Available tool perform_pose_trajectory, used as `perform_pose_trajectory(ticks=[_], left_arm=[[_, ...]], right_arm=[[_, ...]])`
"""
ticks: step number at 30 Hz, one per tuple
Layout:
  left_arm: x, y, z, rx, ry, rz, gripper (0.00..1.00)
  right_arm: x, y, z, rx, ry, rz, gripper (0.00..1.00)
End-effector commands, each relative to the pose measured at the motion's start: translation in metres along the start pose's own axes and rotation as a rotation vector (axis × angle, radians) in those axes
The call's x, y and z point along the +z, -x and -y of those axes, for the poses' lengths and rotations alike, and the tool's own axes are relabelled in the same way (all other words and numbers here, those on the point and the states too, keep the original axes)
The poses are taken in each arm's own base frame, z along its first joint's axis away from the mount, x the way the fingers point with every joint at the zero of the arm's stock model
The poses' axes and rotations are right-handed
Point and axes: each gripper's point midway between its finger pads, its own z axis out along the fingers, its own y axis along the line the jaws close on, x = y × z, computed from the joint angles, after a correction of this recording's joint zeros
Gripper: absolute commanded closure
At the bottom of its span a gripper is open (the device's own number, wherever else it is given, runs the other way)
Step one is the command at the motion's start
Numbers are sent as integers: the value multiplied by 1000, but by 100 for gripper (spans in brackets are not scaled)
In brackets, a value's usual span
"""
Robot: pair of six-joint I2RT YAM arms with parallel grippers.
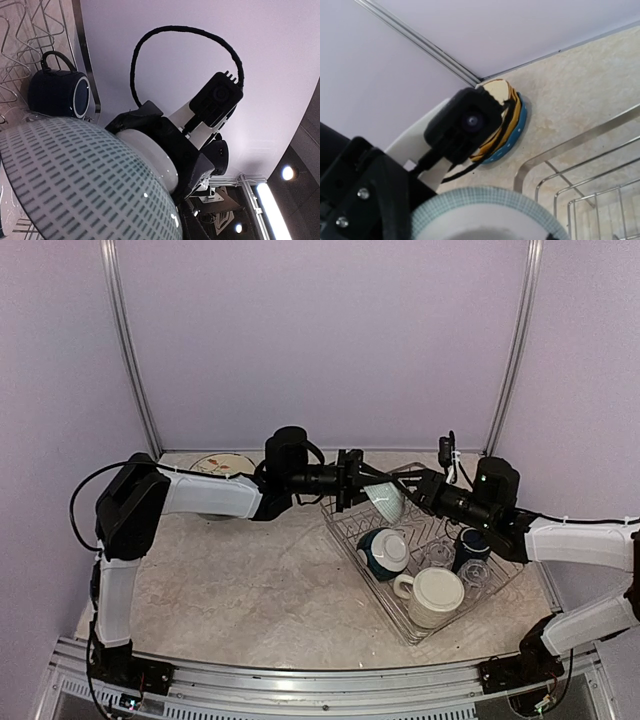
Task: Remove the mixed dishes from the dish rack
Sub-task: Pass from the right arm to the left, then place the bowl at the center of the board.
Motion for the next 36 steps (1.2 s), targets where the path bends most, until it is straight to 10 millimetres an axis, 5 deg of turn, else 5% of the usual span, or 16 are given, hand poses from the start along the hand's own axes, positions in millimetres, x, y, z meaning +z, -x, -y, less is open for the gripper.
perform_pose_trajectory(ticks=[1,4,8,15,18,24,29,32,36], left_arm=[[7,0,11,29,-48,-2,87],[9,1,11,39,-47,0,99],[10,-2,14,80,-6,-20,100],[-15,-14,16,221,183,-15,100],[-42,-18,17,311,341,29,100],[-136,-25,26,467,692,195,100],[-225,-37,41,485,799,355,100],[-288,-42,30,437,950,475,100],[-371,-50,-8,259,1180,572,100]], right_arm=[[-12,25,-22,-36,66,100,100],[-14,25,-21,-43,59,100,100],[-18,26,-18,-68,26,100,92],[-40,41,-14,-193,-123,120,25],[-50,48,-16,-244,-167,125,10],[-54,49,-12,-299,-220,103,2],[-49,47,-7,-315,-240,79,2],[-44,46,-6,-318,-237,63,2],[-41,45,-5,-332,-250,42,1]])
